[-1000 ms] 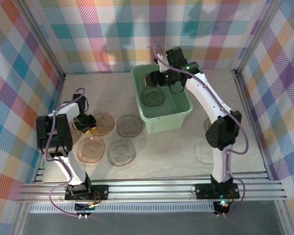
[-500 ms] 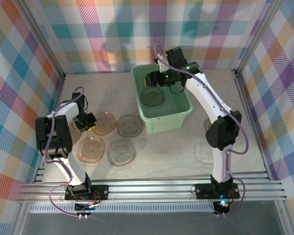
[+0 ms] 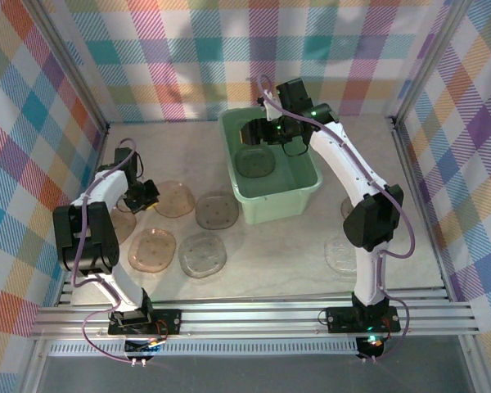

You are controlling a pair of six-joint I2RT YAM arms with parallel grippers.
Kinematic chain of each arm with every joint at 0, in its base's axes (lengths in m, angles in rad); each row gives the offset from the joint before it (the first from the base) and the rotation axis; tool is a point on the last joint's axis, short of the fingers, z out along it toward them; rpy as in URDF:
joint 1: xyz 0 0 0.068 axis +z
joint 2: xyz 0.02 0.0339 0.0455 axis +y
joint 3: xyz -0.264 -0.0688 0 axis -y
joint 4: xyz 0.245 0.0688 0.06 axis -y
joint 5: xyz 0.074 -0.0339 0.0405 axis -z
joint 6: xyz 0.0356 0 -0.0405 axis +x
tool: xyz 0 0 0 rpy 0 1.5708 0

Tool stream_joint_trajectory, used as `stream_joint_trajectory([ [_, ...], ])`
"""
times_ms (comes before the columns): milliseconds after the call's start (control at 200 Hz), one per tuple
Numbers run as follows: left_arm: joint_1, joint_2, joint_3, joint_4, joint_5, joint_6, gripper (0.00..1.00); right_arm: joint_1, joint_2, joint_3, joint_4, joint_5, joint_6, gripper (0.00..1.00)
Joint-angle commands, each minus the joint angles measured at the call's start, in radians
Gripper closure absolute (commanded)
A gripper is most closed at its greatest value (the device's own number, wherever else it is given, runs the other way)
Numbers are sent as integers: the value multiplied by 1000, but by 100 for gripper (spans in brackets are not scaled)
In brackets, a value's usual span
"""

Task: Place the plates into the plastic bin on the countertop

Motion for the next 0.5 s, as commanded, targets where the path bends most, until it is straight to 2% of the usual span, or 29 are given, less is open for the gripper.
stream_joint_trajectory([
  [0,2,-80,59,11,30,-27,100,-2,-5,31,7,12,17,24],
  [325,-45,-228,202,76,68,-21,100,-3,7,77,32,-45,11,19],
  [500,-115,-242,303,80,91,-16,100,-3,-14,84,52,-179,-5,19],
])
